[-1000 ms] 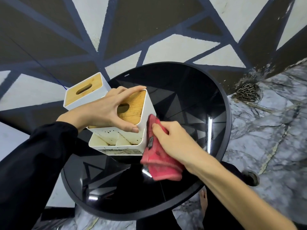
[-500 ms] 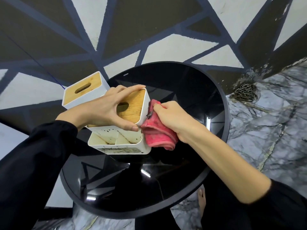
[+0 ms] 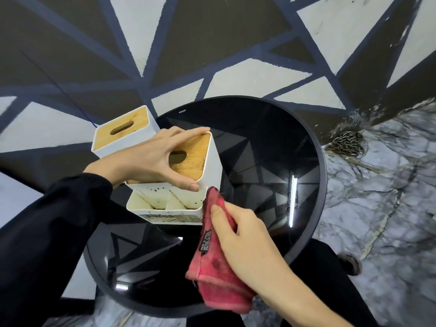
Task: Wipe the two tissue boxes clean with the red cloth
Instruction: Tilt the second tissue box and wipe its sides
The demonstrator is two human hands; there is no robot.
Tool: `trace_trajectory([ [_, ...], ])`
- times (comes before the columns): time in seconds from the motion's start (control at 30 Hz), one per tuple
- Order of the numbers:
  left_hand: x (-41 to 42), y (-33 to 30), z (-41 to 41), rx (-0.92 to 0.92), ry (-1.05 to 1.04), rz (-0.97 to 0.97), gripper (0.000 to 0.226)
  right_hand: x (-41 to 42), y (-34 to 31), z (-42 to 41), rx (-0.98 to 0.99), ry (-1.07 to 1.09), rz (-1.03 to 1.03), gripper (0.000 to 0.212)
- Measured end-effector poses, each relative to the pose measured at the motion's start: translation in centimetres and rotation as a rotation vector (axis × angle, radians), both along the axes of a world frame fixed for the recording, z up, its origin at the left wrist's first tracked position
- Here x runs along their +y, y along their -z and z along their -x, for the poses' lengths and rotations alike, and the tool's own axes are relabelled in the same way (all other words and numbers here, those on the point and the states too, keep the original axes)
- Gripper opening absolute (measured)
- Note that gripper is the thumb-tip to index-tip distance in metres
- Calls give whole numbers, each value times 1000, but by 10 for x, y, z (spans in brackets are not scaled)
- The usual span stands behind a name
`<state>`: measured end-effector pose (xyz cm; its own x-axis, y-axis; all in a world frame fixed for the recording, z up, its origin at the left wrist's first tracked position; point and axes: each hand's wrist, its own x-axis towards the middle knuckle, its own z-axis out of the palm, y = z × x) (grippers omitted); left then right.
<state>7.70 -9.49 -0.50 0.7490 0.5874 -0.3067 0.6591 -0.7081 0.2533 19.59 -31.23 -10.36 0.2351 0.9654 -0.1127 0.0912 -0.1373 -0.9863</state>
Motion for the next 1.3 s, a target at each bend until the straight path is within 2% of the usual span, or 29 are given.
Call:
trace_trajectory([
  [0.17, -1, -3, 0, 31, -52, -131, 120, 1, 3, -2, -3, 77, -41, 42],
  [0.53, -24, 5, -13, 157, -478, -377, 133, 21, -2, -17, 98, 108, -75, 40],
  [0.63, -33, 4, -21, 218, -497, -451, 121, 34, -2, -19, 77, 147, -71, 39],
  [0.73, -29, 0, -19, 264, -475, -445, 112, 50, -5, -30, 53, 165, -65, 41],
  [0.83, -22, -2, -5, 260, -439, -460, 115, 64, -9, -42, 9, 136, -58, 44],
  [0.97, -15, -4, 12, 275, -420, -423, 120, 77, -14, -50, -8, 81, -27, 45],
  [1.07, -4, -8, 25, 219, -283, -371, 119, 78, -14, -57, -10, 67, -23, 43],
  [1.17, 1, -14, 35, 48, -197, -89, 121, 75, -14, -62, 10, 86, -45, 34],
  [1.3, -1, -17, 41, 8, -124, 155, 149, 70, -25, -64, 90, 121, -121, 23],
])
